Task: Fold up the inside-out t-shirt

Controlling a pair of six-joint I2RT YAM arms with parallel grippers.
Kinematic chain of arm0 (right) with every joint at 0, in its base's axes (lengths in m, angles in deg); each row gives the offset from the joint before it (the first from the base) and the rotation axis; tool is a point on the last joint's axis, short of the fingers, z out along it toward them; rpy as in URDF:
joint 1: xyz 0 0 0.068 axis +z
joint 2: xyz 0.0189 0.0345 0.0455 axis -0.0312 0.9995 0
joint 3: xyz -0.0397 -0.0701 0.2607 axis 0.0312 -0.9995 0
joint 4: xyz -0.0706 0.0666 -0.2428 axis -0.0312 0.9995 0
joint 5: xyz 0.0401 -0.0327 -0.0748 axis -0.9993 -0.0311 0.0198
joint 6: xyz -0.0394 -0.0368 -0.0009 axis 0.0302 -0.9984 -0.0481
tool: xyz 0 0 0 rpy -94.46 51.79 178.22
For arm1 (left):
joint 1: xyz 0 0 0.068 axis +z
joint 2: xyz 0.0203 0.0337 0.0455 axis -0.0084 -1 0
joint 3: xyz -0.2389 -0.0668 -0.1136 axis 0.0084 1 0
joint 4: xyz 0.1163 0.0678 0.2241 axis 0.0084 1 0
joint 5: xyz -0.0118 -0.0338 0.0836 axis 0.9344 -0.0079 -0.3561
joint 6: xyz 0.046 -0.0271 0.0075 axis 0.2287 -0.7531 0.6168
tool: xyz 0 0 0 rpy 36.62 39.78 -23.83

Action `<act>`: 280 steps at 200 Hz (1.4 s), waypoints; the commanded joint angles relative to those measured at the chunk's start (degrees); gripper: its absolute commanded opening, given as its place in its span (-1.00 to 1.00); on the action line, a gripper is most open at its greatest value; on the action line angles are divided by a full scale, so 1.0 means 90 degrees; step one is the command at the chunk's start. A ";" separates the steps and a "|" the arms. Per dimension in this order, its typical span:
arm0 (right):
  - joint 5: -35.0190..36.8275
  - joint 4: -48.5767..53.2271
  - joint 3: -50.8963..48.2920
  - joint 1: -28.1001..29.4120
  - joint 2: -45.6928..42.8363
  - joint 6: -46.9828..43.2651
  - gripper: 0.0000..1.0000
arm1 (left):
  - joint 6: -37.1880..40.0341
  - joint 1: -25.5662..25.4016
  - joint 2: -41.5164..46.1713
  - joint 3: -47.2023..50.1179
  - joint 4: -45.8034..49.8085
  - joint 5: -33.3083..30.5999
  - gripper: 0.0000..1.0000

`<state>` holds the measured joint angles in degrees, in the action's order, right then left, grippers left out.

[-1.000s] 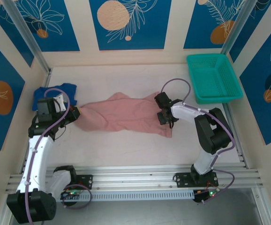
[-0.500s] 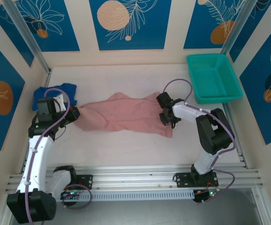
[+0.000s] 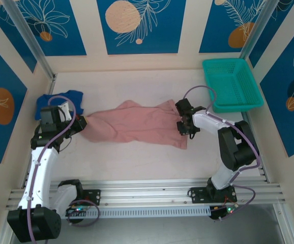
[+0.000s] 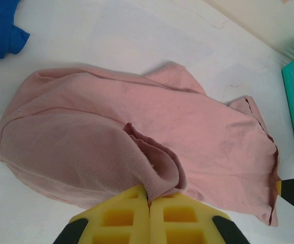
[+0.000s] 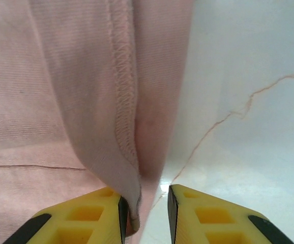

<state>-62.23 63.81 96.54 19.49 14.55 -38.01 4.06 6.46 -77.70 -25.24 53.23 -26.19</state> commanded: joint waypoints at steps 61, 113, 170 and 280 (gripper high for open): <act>-0.0649 -0.0277 -0.0327 -0.0240 -0.0208 0.0150 -0.66 | 0.0161 0.0053 0.0089 -0.0070 -0.0075 0.0119 -1.00; -0.2152 -0.0945 -0.0475 -0.0818 -0.1865 0.0083 -1.00 | -0.0037 0.0058 0.0084 -0.0208 -0.0153 -0.0018 -1.00; -0.5168 -0.2433 -0.0639 -0.1862 -0.3049 0.0928 -1.00 | -0.0656 0.0058 0.0154 -0.0599 -0.0616 -0.0376 -1.00; -0.4719 -0.1048 0.2630 -0.2649 -0.3817 0.0782 -1.00 | 0.0175 0.0058 -0.0650 -0.5211 0.0358 -0.1869 -1.00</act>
<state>-109.90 46.52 110.34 -3.50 -13.39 -27.10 -0.11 6.48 -85.44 -59.46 53.25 -34.87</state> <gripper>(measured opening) 0.061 0.046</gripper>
